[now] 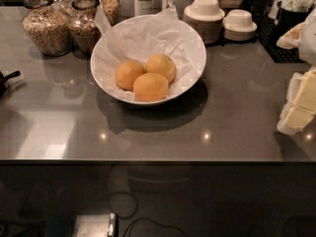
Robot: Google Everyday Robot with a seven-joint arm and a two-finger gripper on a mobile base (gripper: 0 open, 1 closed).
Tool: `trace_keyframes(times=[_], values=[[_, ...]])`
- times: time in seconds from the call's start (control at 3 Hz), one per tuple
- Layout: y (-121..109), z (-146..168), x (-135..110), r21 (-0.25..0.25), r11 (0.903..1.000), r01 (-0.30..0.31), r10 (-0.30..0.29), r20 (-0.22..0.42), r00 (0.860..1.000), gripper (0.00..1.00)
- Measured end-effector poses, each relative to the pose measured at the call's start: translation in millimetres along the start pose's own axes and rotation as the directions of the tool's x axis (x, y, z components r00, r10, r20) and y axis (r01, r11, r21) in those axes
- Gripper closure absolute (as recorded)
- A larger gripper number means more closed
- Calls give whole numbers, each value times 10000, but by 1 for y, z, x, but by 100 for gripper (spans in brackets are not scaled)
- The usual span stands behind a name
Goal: Pick orange from white bowl
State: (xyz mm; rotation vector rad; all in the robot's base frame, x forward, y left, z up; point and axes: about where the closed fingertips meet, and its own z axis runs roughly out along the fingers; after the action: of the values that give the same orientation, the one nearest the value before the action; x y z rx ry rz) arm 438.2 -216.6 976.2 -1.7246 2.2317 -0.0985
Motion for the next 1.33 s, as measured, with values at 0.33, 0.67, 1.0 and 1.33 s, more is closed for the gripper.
trace_keyframes(times=[0.33,0.67,1.0,1.33], values=[[0,0,0,0,10000,0,0,4,10000,0],[-3,4,-8,-1,10000,-3,3,728,9974,0],[-12,18,-49,-144,9969,767,-708,2481,9661,0],[-20,20,-104,-188,9848,1726,-1466,4428,8846,0]])
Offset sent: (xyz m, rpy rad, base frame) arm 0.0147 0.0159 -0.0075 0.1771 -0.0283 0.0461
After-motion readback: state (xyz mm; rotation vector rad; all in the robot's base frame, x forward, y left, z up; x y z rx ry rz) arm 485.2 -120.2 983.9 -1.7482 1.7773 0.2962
